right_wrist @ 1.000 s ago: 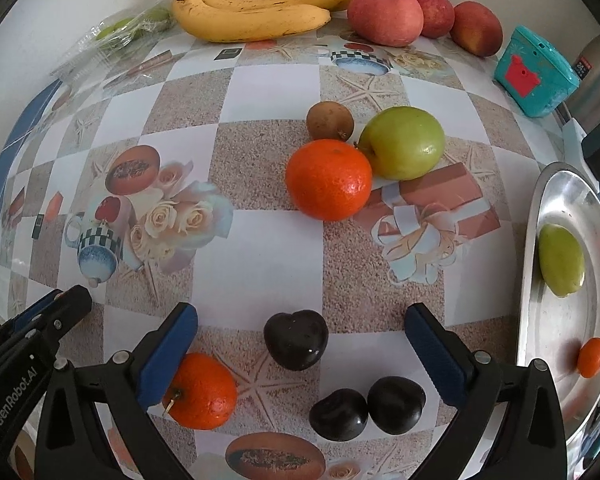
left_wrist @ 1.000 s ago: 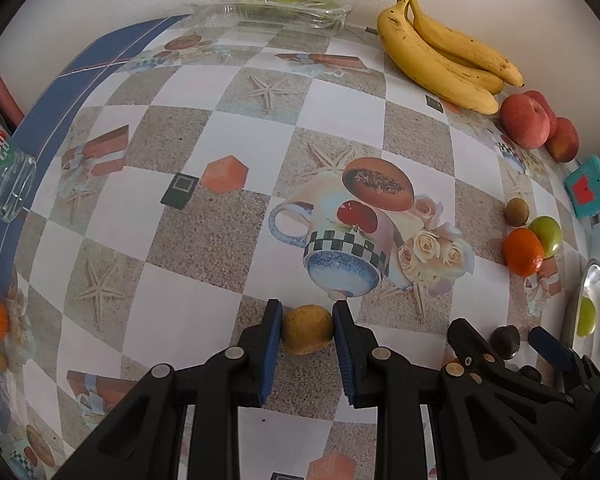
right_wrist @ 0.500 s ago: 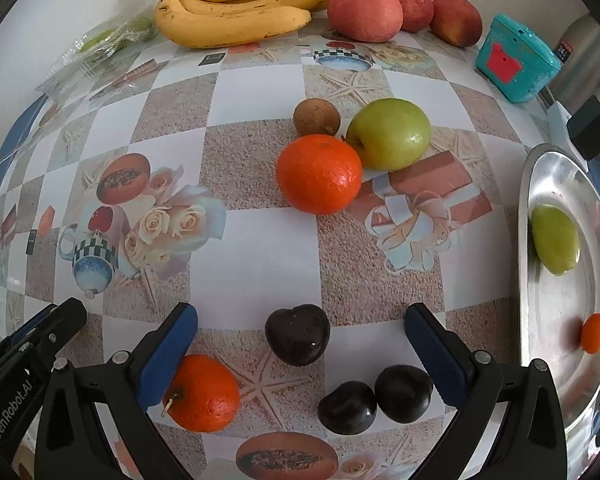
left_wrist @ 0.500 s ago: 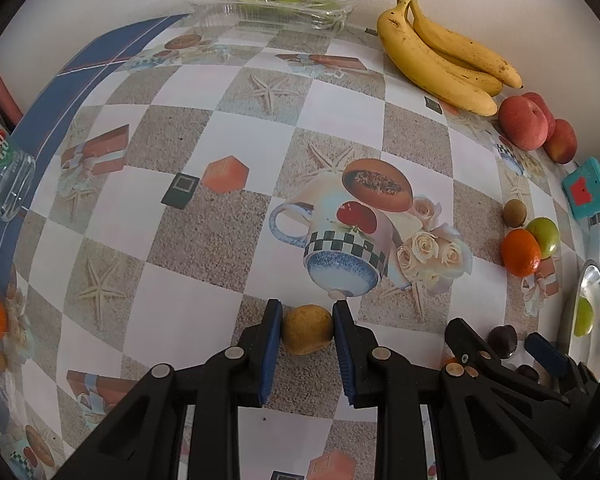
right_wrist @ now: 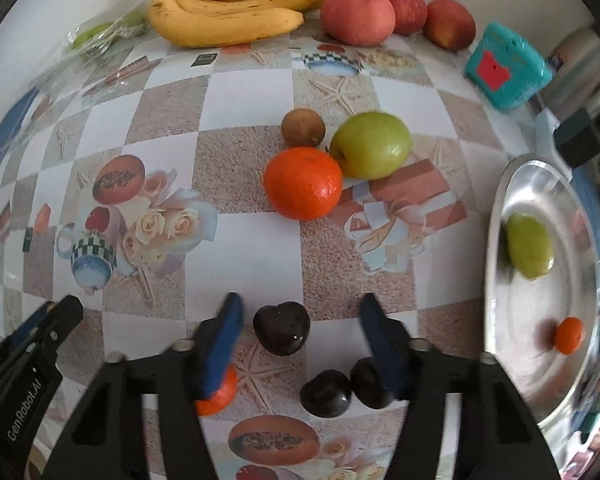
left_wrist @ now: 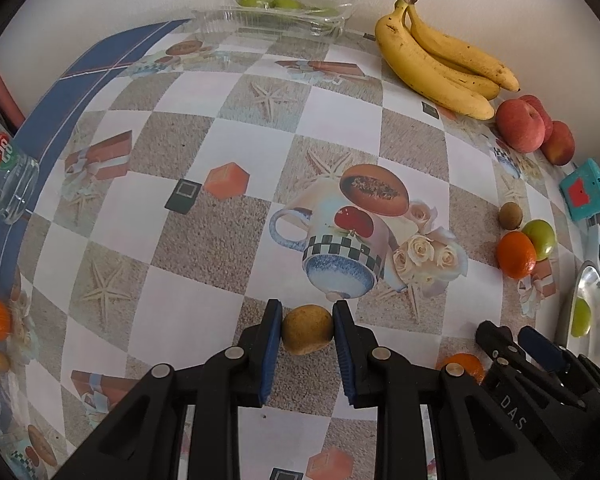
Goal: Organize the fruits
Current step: 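Grasp a dark plum with the right gripper while the left gripper holds the kiwi, then lift and carry the kiwi and plum toward the steel plate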
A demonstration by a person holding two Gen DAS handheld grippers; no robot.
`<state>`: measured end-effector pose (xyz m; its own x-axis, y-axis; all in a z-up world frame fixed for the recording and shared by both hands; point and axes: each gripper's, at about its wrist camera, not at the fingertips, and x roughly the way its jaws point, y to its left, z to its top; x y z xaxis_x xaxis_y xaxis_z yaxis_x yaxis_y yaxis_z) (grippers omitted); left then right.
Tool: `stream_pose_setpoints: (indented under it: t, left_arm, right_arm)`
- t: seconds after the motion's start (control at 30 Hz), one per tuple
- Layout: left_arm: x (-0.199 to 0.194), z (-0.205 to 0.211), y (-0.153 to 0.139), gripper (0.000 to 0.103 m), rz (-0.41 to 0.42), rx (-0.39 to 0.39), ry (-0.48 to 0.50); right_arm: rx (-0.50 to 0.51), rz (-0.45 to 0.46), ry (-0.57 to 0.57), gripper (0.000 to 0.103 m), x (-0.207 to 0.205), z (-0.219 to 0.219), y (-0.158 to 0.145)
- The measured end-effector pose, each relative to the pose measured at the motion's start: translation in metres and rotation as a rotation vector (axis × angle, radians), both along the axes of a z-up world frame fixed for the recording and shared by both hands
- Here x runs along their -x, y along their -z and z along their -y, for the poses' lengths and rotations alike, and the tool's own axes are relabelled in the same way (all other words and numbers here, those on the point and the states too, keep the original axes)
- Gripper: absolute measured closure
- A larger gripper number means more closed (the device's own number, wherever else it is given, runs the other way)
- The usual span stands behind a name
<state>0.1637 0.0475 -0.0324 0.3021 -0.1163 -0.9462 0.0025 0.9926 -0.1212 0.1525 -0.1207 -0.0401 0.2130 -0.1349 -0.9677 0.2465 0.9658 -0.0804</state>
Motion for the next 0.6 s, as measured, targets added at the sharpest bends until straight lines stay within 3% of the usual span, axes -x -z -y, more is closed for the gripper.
stream_pose_setpoints:
  t: [0.3,0.6]
  left_arm:
    - [0.003,0.001,-0.007,0.075,0.011,-0.013,0.006]
    - [0.005,0.004,-0.015,0.075,0.026,-0.023,0.01]
  right_arm:
    - [-0.001,0.009,-0.017,0.083,0.006,-0.01,-0.016]
    - [-0.035,0.064,-0.018,0.088,0.014,-0.004,-0.046]
